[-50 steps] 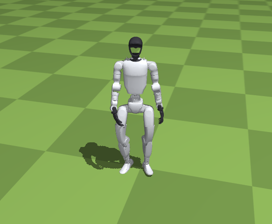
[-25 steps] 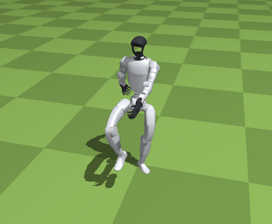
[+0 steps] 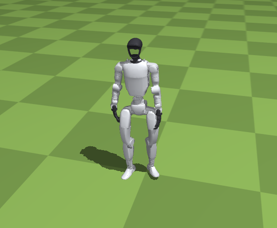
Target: In place motions
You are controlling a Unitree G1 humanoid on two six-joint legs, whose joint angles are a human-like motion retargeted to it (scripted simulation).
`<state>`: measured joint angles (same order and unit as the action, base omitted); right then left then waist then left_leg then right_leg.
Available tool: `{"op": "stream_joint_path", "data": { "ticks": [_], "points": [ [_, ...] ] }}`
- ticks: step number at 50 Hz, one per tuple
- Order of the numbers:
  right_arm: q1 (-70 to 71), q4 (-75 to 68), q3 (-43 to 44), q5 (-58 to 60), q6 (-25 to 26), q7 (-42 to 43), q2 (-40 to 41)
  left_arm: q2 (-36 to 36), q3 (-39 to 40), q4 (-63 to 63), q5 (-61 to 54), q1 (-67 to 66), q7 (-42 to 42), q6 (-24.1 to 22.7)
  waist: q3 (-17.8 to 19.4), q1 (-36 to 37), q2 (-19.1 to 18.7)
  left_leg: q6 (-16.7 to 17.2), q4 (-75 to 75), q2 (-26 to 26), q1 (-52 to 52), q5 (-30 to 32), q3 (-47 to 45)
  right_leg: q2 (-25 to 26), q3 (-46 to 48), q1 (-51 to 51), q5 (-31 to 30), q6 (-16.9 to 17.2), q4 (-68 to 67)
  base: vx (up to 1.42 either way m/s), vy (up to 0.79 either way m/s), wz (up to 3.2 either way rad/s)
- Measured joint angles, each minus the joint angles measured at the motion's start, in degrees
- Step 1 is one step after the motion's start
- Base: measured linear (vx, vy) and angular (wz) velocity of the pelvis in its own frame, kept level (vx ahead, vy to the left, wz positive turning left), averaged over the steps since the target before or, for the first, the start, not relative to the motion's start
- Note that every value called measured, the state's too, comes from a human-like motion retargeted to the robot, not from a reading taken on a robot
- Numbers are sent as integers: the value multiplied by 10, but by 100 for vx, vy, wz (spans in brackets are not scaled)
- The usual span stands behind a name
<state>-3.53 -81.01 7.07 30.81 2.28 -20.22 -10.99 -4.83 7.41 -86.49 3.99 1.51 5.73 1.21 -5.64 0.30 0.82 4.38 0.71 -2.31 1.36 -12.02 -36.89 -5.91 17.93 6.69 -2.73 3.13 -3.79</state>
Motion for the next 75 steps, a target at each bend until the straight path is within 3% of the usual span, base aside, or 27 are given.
{"op": "stream_joint_path", "data": {
  "ticks": [9, 13, 15, 17, 19, 22, 25, 28, 32, 35, 37, 38, 40, 42, 45, 46, 51, 54, 60, 63, 65, 67, 69, 70, 71, 73, 75],
  "points": [
    [-19, -119, -33, -67, 23, 34, -16, -30, 70, -78, -4, -83, -18, 4, 14, -80, -31, 6, 34, -44, -18, -9, 15, 17, 69, -32, 23, -9, 11, -1, -17, 60],
    [18, -163, -87, -164, 39, 57, -8, -15, 102, -70, -73, -142, -13, -25, 32, -61, -3, -45, 123, -54, -39, 4, 9, -6, 58, -41, 23, -9, 8, -1, -16, -15],
    [71, -164, -135, -209, 54, 99, 16, 0, 140, -87, -109, -160, 5, -55, 58, -55, 18, -79, 280, -87, -110, 50, 30, -28, 49, -45, 18, -7, 8, -25, -13, -35],
    [130, -158, -178, -198, 38, 99, 51, 3, 166, -109, -107, -174, 22, -34, 75, -18, 9, -110, 460, -140, -220, 80, 105, -15, 32, -41, 10, -3, 17, -29, -16, -78],
    [171, -111, -213, -135, 44, 29, 80, 0, 162, -109, -95, -207, 29, 10, 90, 22, 15, -127, 598, -148, -293, 55, 163, -12, 11, -44, -1, -7, 24, -14, -18, -100],
    [215, -25, -203, -5, 60, -66, 114, -12, 143, -109, -55, -248, 21, 59, 109, 69, 26, -156, 716, -183, -336, 14, 155, -21, -7, -48, -4, -19, 15, 1, 0, -53],
    [261, 33, -212, 23, 5, -69, 130, -25, 158, -109, -38, -262, 5, 79, 109, 82, 23, -171, 743, -213, -348, -18, 135, -20, -5, -44, -2, -24, 7, 0, 0, 10],
    [280, 64, -233, 2, -42, -36, 143, -35, 179, -109, -53, -252, -8, 75, 92, 59, 20, -145, 688, -200, -326, -8, 131, -19, 13, -45, 2, -21, 11, 3, 3, 52],
    [250, 51, -231, -1, -62, -40, 144, -54, 167, -109, -64, -221, -23, 56, 60, 26, 21, -108, 515, -136, -224, 27, 125, -26, 43, -62, 15, -9, 13, 19, 14, 64],
    [197, 25, -225, 8, -48, -47, 127, -62, 137, -109, -71, -169, -45, 33, 40, 18, 20, -45, 297, -70, -112, 44, 122, -24, 50, -69, 30, -2, 4, 18, 18, 23],
    [151, -1, -208, 18, -34, -38, 105, -57, 98, -109, -82, -122, -71, 18, 30, 10, 13, -37, 166, -38, -30, -42, 93, -19, 61, -74, 46, 3, -12, 22, 26, 39],
    [125, -18, -188, 28, -26, -29, 91, -49, 74, -109, -87, -96, -88, 14, 25, 3, 5, -42, 101, -32, 13, -51, 37, -15, 71, -79, 54, 5, -23, 26, 33, 89],
    [74, -60, -154, 38, -5, -10, 61, -30, 47, -109, -87, -42, -96, 13, 14, -40, -24, -25, 18, -13, 36, -12, 80, 1, 109, -80, 59, -9, -52, 18, 32, 137],
    [46, -110, -121, 18, 22, -1, 28, -11, 22, -108, -88, 37, -81, 10, 18, -64, -36, 12, -2, -44, 27, 2, 74, -7, 122, -38, 29, -28, -129, -17, 22, 87],
    [8, -164, -52, -31, 42, 26, -24, 16, -19, -67, -81, 139, -49, -21, 47, -72, -54, 7, 6, -57, -2, 6, 114, -46, 90, 71, -77, -49, -328, -20, 18, 18],
    [-18, -164, -39, -52, 49, 32, -39, 22, -41, -43, -90, 161, -41, -28, 54, -70, -58, 9, 4, -62, -1, 5, 101, -39, 56, 112, -84, -62, -389, -3, 19, -17],
    [-91, -164, 4, -138, 78, 78, -84, 16, -58, 56, -63, 254, -44, -49, 84, -108, -52, 8, -1, -57, 1, 3, 77, -108, 54, 243, -26, -115, -620, -12, 11, -27],
    [-115, -164, 37, -155, 65, 101, -85, 19, -52, 82, -64, 274, -50, -60, 89, -126, -52, 0, 3, -64, -9, 1, 78, -99, 51, 283, -21, -112, -662, -2, -3, -3],
    [-125, -164, 23, -197, 70, 109, -72, 14, -52, 82, -64, 229, -27, -69, 87, -99, -43, -4, -3, -60, 15, -14, 56, -41, 37, 218, -44, -76, -557, 7, -9, -56],
    [-90, -164, -16, -192, 74, 97, -55, 27, -37, 37, -84, 157, -43, -71, 76, -65, -38, -9, 2, -50, 35, -31, 36, 1, 11, 120, -66, -62, -399, 17, -2, -81],
    [-55, -164, -51, -173, 77, 80, -38, 35, -20, 1, -100, 93, -51, -71, 66, -62, -35, -22, 22, -41, 38, -50, 42, 19, 8, 36, -81, -32, -249, 19, -9, -1],
    [-8, -164, -95, -142, 75, 53, -18, 31, 1, -38, -97, 21, -58, -66, 60, -56, -31, -42, 62, -35, 34, -61, 55, 29, 37, -44, 60, -29, -129, 22, -3, -4],
    [49, -159, -139, -105, 72, 15, 4, 16, 23, -80, -71, -48, -68, -57, 63, -25, 0, -76, 144, -23, 26, -35, 22, 11, 30, -81, 73, -44, -51, 19, -13, -108],
    [80, -152, -156, -86, 70, -9, 16, 6, 34, -101, -55, -77, -74, -49, 65, 5, 22, -97, 209, -22, 10, -2, -13, -14, 3, -86, 53, -34, -31, -12, -23, -118],
    [118, -118, -162, -65, 71, -40, 32, -7, 48, -106, -48, -91, -87, -25, 77, 13, 25, -112, 326, -74, -60, 35, 0, -30, -1, -76, 47, -15, -31, -36, -25, -56],
    [178, -40, -174, -37, 55, -85, 57, -25, 81, -109, -44, -130, -114, 19, 94, 22, 14, -131, 506, -104, -225, 99, 133, -21, 9, -57, 28, -13, -16, -51, -26, 26],
    [221, 41, -186, -20, 22, -117, 68, -44, 114, -109, -43, -177, -107, 60, 112, 48, 17, -148, 639, -137, -308, 49, 154, -14, -1, -50, 18, -22, -12, -26, -24, -27]
  ]
}}
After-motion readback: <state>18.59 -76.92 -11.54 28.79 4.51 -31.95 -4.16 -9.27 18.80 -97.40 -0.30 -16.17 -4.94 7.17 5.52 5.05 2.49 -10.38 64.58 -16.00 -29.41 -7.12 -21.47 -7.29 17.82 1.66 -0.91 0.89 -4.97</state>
